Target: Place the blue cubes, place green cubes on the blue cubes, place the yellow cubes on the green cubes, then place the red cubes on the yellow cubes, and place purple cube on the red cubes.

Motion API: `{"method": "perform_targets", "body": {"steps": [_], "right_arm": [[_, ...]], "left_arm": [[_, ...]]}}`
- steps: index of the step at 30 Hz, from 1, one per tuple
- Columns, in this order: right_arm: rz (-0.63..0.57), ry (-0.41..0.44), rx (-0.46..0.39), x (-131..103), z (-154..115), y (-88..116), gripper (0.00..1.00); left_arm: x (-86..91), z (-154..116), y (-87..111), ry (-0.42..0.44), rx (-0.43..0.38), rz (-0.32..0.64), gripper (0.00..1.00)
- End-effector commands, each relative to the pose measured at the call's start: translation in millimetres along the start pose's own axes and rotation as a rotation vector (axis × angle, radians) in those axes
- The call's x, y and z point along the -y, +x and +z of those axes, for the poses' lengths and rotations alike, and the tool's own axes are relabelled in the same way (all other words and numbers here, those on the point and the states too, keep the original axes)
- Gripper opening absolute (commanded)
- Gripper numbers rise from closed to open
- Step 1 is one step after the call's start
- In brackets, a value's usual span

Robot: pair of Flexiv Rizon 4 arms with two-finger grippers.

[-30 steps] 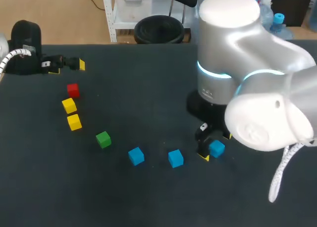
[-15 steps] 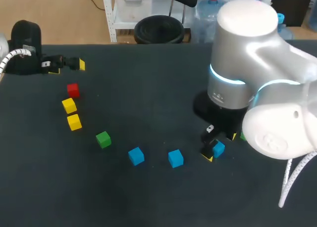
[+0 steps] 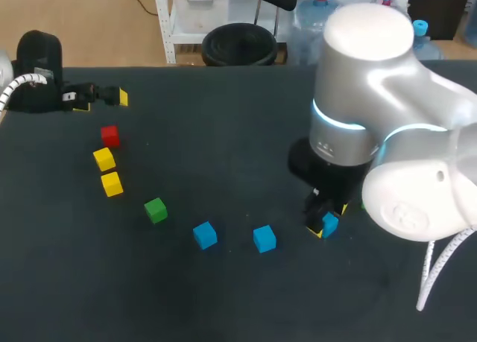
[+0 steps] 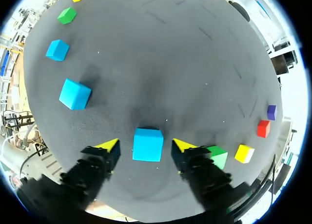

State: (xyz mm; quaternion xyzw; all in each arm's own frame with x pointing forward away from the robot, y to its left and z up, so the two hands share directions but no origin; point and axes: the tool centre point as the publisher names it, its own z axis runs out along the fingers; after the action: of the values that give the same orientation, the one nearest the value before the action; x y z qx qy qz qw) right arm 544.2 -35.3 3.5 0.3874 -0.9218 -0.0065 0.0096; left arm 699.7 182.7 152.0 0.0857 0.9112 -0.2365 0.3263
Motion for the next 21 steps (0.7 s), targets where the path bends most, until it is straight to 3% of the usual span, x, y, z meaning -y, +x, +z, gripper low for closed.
{"method": "perform_targets", "body": {"steps": [1,7,12,15,21], "right_arm": [[0.0,0.001,0.002,-1,1,0,0.2],[-0.008,-0.008,-0.014,-2,5,1,0.0],[-0.042,-0.009,-0.001,-1,3,2,0.0],[-0.108,0.016,0.02,-1,-2,0,0.0],[-0.216,-0.011,0.06,4,-15,-3,0.0]], "left_arm": [[-2.3,0,1.2,0.012,0.006,0.002,1.0],[-2.3,0,1.2,0.012,0.006,0.002,1.0],[-2.3,0,1.2,0.012,0.006,0.002,1.0],[-2.3,0,1.2,0.012,0.006,0.002,1.0],[-2.3,0,1.2,0.012,0.006,0.002,1.0]]}}
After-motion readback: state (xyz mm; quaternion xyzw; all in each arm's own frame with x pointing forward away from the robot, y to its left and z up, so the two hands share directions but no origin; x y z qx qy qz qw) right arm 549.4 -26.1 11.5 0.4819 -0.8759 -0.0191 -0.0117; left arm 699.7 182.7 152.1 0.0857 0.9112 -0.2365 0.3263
